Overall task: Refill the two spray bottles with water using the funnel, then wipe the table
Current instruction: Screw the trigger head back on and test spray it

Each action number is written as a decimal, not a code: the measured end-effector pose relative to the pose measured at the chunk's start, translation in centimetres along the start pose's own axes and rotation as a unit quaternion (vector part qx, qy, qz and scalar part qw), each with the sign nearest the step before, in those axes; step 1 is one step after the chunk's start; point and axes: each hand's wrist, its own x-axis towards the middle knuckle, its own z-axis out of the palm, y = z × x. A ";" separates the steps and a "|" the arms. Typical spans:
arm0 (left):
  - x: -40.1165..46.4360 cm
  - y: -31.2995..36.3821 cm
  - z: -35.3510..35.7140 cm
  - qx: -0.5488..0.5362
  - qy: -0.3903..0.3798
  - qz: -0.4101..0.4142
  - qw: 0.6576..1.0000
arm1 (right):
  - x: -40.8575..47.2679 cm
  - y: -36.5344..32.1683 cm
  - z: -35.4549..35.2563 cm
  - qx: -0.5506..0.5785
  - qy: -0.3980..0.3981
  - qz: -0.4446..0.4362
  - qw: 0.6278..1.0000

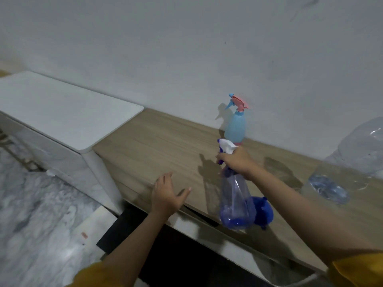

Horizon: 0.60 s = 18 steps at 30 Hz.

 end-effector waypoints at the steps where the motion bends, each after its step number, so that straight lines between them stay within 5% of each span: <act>1: 0.0 -0.7 -0.4 0.020 -0.005 -0.009 1.000 | -0.4 -0.2 0.5 0.001 -0.040 0.020 0.999; 18: -0.1 -3.2 -3.7 0.073 -0.049 -0.042 0.995 | -2.8 0.5 7.7 -0.083 -0.170 0.049 0.981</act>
